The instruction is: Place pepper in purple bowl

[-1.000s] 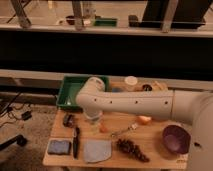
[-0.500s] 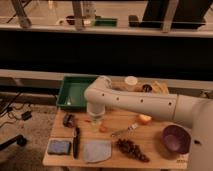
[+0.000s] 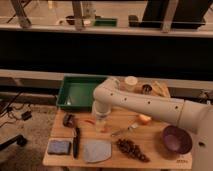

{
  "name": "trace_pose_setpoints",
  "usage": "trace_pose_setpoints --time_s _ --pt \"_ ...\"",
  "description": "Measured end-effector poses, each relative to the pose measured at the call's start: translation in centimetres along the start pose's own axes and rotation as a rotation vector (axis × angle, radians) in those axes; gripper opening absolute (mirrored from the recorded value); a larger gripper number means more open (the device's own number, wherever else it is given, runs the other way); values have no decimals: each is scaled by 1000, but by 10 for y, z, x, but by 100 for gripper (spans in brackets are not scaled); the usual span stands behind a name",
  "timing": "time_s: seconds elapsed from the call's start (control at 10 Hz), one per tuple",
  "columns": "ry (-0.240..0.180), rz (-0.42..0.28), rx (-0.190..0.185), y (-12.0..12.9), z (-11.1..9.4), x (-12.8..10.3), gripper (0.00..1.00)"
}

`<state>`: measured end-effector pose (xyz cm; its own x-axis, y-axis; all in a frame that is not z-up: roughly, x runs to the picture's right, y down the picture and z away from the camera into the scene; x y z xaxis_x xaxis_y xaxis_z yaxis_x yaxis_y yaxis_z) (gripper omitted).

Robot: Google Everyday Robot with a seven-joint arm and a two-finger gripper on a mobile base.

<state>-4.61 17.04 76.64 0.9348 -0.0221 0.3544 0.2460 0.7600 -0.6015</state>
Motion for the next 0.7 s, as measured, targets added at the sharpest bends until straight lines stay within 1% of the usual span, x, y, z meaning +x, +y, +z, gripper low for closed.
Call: trace_pose_setpoints --time_s 0.7 --pt "-1 -1 -1 0 1 0 63"
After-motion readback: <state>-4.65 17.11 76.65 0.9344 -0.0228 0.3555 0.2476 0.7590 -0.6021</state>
